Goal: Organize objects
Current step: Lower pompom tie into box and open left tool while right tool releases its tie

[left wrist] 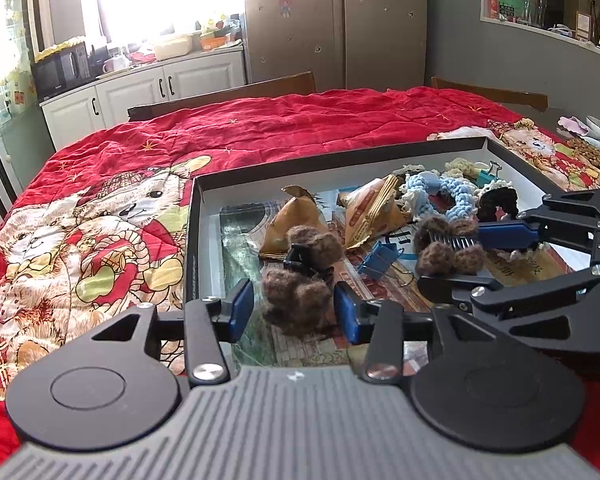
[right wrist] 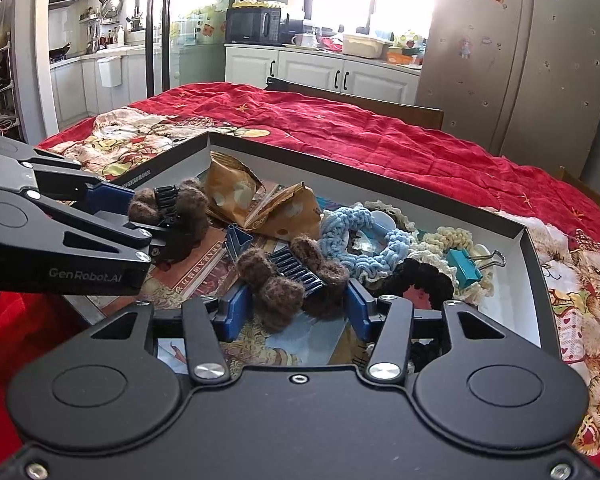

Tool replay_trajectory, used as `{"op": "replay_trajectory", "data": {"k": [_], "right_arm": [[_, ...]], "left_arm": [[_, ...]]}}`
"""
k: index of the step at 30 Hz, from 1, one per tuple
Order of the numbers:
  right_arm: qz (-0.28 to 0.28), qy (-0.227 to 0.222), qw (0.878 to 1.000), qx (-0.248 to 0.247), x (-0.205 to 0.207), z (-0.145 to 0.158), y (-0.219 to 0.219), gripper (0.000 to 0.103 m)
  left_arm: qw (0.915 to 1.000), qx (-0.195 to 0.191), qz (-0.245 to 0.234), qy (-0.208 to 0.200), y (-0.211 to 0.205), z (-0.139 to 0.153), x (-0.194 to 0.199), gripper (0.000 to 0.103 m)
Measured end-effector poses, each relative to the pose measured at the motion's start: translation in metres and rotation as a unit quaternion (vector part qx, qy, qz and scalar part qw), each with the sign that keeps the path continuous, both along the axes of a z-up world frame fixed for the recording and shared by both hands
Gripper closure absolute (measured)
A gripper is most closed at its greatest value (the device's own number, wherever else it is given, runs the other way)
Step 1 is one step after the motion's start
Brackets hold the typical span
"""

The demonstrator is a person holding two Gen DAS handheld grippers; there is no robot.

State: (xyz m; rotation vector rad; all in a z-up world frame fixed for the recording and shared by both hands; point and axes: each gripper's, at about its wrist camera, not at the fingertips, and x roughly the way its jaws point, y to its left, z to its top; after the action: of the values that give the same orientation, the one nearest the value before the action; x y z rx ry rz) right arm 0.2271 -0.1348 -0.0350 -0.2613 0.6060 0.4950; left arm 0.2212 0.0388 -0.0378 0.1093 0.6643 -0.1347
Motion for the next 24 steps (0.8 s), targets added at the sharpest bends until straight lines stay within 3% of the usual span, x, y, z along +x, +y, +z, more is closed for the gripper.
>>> {"op": "replay_trajectory", "data": {"k": [7, 19, 24], "right_arm": [[0.002, 0.002, 1.000, 0.001, -0.001, 0.001, 0.000, 0.048], [0.003, -0.009, 1.000, 0.015, -0.015, 0.016, -0.007, 0.039], [-0.003, -0.014, 1.000, 0.026, -0.027, 0.029, -0.016, 0.035]], "left_arm": [[1.0000, 0.002, 0.000, -0.005, 0.000, 0.001, -0.002, 0.029], [0.9994, 0.017, 0.012, -0.028, -0.002, 0.013, -0.014, 0.016], [0.9992, 0.018, 0.018, -0.030, -0.003, 0.020, -0.022, 0.016]]}}
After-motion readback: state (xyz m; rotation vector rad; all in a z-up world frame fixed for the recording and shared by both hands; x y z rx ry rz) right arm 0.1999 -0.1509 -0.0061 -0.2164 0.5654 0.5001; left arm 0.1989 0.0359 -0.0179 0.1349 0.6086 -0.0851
